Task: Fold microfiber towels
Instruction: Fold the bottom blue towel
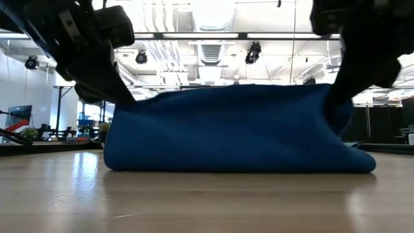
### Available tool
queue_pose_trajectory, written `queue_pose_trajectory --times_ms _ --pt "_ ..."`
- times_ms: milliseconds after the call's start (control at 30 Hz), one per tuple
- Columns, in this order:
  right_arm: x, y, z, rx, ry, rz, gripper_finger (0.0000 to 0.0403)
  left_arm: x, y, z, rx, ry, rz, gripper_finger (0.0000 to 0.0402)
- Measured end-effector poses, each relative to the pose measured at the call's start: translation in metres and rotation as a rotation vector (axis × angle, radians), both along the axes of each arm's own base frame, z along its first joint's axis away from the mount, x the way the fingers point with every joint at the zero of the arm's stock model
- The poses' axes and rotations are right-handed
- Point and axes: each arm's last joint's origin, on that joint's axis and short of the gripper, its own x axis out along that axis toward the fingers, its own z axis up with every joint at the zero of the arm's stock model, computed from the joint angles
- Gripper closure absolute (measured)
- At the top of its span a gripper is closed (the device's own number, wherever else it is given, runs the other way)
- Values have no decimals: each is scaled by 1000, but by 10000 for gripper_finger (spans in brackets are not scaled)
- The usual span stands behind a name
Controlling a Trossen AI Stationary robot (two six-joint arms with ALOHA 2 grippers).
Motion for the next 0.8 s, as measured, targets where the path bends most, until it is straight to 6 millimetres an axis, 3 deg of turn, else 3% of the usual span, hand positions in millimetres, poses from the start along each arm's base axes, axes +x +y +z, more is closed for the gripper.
queue_pose_trajectory --times_ms 500,800 --pt "16 -47 -10 -20 84 -44 394 10 30 -1 96 -9 107 402" --pt "13 -58 -20 -14 134 -64 394 15 52 -1 128 -2 173 402"
